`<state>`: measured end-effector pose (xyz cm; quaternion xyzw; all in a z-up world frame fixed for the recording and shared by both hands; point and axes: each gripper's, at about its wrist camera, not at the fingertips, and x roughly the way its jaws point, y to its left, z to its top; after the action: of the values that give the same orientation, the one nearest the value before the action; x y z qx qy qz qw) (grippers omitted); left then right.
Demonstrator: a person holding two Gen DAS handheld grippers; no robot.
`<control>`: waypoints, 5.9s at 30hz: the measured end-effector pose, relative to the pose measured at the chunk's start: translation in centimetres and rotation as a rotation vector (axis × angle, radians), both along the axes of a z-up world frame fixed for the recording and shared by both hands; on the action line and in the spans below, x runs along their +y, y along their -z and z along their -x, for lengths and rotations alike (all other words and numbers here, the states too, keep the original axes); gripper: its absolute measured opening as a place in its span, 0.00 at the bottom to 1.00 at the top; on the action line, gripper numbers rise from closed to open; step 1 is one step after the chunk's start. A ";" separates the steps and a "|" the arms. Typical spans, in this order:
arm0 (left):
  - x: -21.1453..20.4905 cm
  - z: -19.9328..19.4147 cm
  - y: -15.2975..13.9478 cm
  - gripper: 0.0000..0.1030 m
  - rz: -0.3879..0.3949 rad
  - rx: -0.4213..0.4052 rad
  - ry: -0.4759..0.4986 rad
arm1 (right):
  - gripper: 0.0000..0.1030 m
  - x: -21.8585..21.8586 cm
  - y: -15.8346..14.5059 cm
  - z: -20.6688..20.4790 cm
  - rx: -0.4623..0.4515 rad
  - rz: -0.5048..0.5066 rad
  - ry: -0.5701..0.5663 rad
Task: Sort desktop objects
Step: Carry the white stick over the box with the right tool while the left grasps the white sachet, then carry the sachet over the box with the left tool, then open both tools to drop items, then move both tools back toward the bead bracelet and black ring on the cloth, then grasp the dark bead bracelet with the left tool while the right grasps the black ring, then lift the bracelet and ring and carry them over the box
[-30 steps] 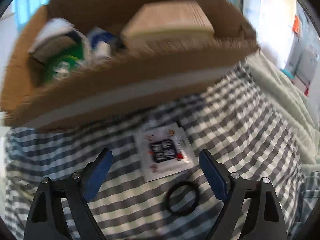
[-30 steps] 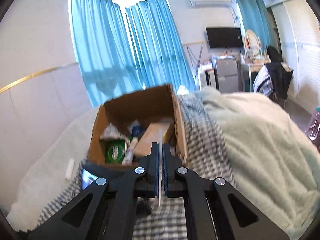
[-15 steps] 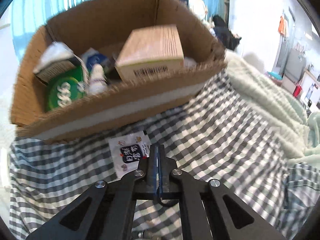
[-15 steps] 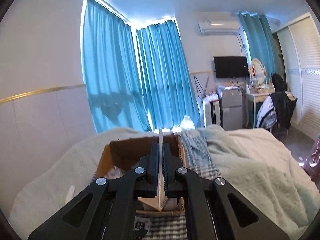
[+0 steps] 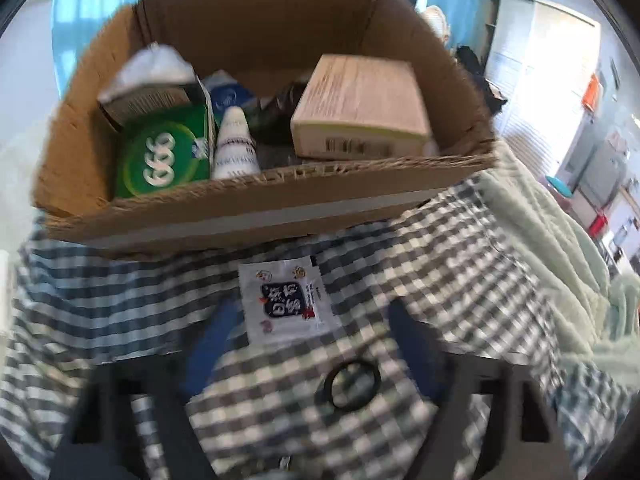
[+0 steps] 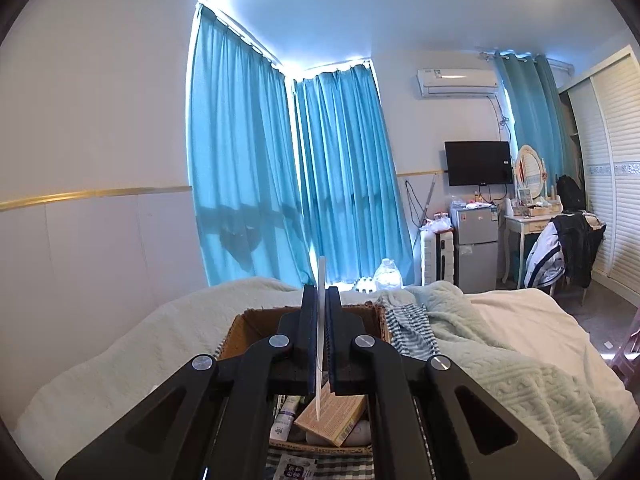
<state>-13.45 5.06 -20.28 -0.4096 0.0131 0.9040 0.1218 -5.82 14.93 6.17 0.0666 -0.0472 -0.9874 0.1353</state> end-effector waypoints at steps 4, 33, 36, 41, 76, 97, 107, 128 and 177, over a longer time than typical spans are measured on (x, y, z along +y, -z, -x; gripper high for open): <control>0.7 2.6 2.6 0.82 0.073 -0.060 -0.031 | 0.03 -0.1 -0.2 1.2 0.015 -0.005 -0.008; -3.7 -3.6 -10.1 0.05 0.072 0.214 -0.033 | 0.03 -3.3 4.5 11.2 -0.044 -0.068 -0.144; -4.3 -1.6 -12.0 0.05 0.077 0.275 -0.056 | 0.03 -3.4 5.5 12.4 -0.068 -0.064 -0.148; -5.0 2.9 -13.5 0.05 0.059 0.338 -0.102 | 0.03 -3.8 6.9 14.2 -0.102 -0.065 -0.149; -9.3 3.2 -16.7 1.00 -0.039 0.488 -0.244 | 1.00 -3.5 5.7 10.3 -0.033 -0.127 0.073; -8.6 -3.5 -12.1 1.00 0.016 0.398 -0.216 | 1.00 -2.3 8.3 2.4 -0.132 -0.144 0.103; -6.6 -5.1 -9.7 1.00 0.056 0.293 -0.157 | 1.00 -1.9 11.9 0.0 -0.262 -0.141 0.035; -4.8 -3.7 0.9 1.00 0.180 -0.213 -0.034 | 0.72 -4.1 18.9 2.9 -0.523 -0.251 -0.052; -8.1 -7.5 -2.9 0.11 0.046 -0.072 0.054 | 0.03 -7.3 22.4 3.2 -0.615 -0.308 -0.187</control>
<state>-5.99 -3.07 -17.37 -0.4442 0.0404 0.8845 0.1372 -9.00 7.59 -16.27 0.3845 0.0702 -0.9000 0.1929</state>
